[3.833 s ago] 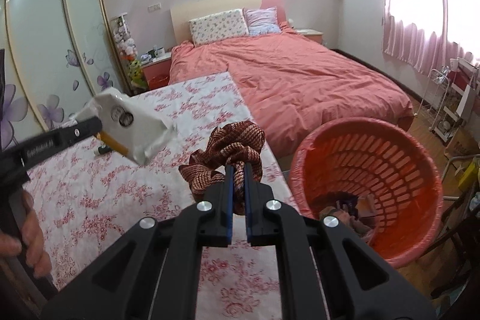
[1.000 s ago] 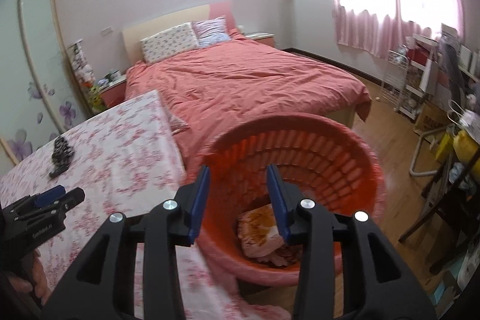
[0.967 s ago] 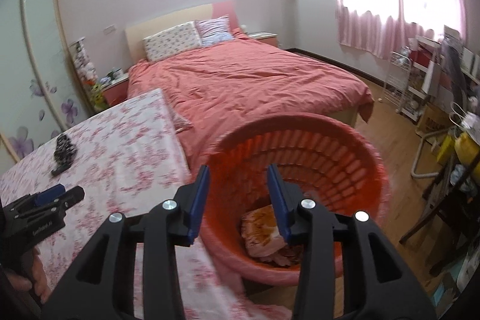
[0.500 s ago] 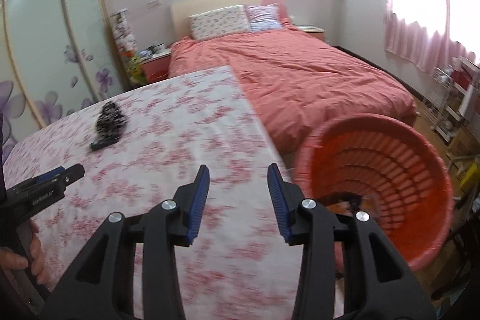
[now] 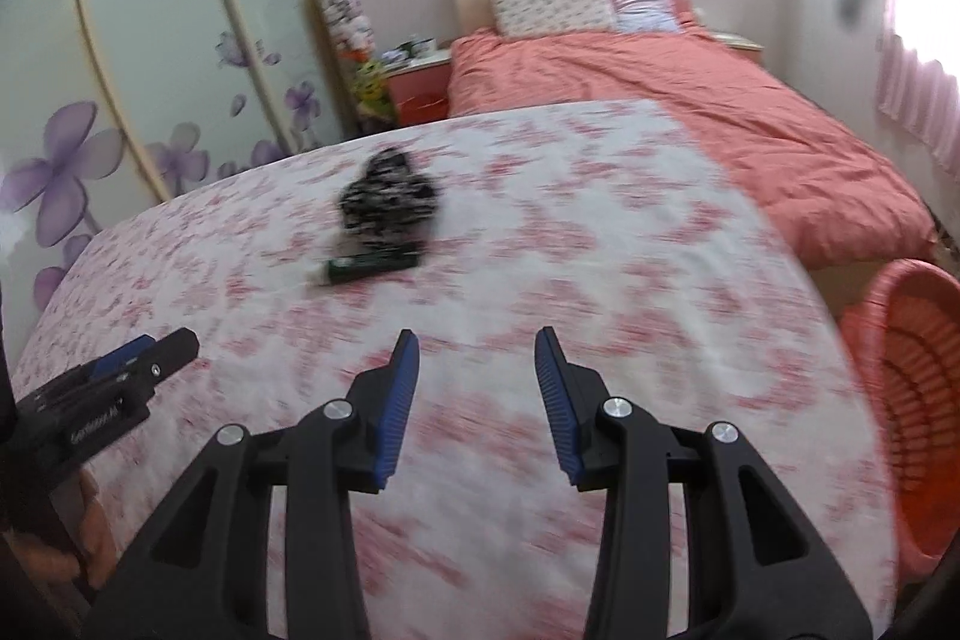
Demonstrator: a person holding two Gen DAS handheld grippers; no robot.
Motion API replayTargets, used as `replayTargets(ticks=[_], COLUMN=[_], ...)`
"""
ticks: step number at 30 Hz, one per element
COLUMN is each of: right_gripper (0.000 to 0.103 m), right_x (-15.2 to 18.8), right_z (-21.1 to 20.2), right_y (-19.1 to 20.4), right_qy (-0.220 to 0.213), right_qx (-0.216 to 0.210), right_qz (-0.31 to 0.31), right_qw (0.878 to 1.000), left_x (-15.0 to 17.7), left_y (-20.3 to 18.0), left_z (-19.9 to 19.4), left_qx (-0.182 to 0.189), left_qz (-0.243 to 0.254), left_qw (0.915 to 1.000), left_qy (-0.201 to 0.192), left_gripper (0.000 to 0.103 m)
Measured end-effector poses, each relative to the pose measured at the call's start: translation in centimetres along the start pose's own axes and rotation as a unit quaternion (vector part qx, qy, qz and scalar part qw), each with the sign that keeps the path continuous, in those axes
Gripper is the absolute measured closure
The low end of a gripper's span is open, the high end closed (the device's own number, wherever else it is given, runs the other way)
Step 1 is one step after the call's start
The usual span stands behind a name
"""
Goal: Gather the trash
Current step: 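Move both tools toward the black floral cloth and green tube, then grasp the green tube with the right tool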
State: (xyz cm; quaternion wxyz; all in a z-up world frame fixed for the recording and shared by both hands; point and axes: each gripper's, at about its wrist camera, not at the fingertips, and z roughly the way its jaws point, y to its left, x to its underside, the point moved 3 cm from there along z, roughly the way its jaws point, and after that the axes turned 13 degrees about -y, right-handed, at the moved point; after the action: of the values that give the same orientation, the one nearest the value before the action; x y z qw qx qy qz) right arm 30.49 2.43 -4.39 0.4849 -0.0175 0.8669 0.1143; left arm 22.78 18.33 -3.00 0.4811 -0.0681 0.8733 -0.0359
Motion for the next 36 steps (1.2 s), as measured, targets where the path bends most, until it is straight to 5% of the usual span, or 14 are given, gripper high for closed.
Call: replayTargets(ticks=[6, 14, 20, 24, 30, 36], right_gripper=[0.062, 0.046, 0.045, 0.053, 0.053, 0.053], right_x=[-0.7, -1.9, -1.1, -0.8, -0.7, -1.5], right_z=[5.1, 9.8, 10.3, 8.7, 7.0, 8.6], right_y=[4.8, 8.2, 7.6, 4.5, 2.3, 5.2], right_qy=[0.026, 0.026, 0.037, 0.037, 0.026, 0.027], right_qx=[-0.009, 0.038, 0.069, 0.101, 0.076, 0.041], right_qz=[0.021, 0.015, -0.013, -0.018, -0.003, 0.016], right_qw=[0.999, 0.999, 0.997, 0.994, 0.997, 0.999], left_x=[-1.4, -2.3, -2.1, -2.0, -2.0, -2.1], left_y=[3.2, 5.6, 6.0, 5.3, 3.9, 4.1], left_z=[0.6, 1.1, 1.2, 0.9, 0.6, 0.6], left_qx=[-0.020, -0.028, -0.026, -0.019, -0.006, -0.011], left_qz=[-0.012, -0.021, -0.026, -0.025, -0.017, -0.017], left_qw=[0.9997, 0.9993, 0.9993, 0.9994, 0.9998, 0.9997], left_qy=[-0.007, -0.014, -0.011, -0.011, -0.013, -0.012], left_gripper=[0.043, 0.043, 0.043, 0.043, 0.043, 0.043])
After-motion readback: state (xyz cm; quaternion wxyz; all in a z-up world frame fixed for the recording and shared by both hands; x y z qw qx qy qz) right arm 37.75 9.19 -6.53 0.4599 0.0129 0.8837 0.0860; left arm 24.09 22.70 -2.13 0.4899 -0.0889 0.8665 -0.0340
